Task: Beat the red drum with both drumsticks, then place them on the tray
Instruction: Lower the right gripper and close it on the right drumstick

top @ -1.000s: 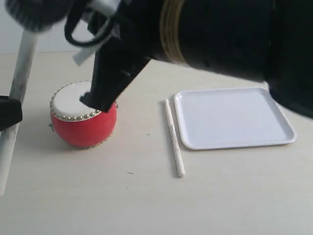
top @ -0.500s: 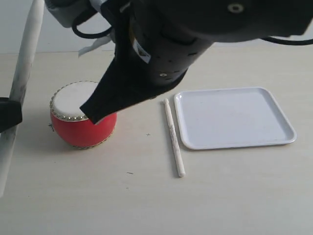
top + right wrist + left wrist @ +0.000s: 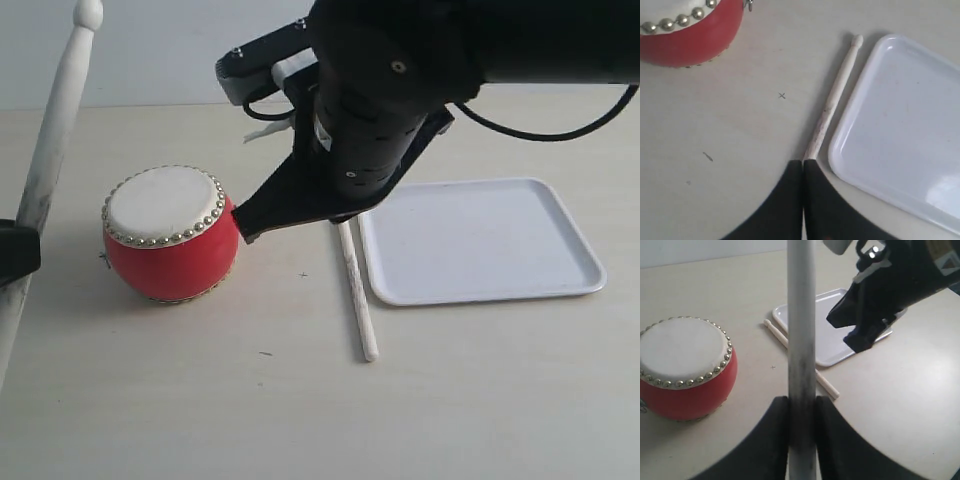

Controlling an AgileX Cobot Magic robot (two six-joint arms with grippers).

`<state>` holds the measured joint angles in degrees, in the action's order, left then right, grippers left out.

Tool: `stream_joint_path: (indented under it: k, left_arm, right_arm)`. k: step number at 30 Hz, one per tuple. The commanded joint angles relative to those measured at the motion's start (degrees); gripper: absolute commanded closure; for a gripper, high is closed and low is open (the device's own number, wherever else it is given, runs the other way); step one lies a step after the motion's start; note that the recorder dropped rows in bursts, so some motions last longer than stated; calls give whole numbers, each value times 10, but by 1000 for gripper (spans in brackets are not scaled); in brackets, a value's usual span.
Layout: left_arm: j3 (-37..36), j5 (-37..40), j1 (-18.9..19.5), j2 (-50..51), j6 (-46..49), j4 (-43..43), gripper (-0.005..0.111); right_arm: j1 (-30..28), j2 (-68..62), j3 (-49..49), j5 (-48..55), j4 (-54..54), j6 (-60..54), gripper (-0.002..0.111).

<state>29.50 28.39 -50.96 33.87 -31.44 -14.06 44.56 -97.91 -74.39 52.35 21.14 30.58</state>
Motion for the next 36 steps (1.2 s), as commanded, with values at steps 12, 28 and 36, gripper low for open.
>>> stream_joint_path:
  k: [12,28,36]
  left_arm:
    - [-2,1,-4,-5,-3,-2,107]
    - [-2,6,-4,-5,-3,-2,107]
    - [-2,19,-4,-5,-3,-2,107]
  right_arm:
    - [-83,-128,3,-110,-27,-25,107]
    - [-90,-175,3,-141,-31,-38,74]
    - [-92,-187,3,-146,-16,-23,74]
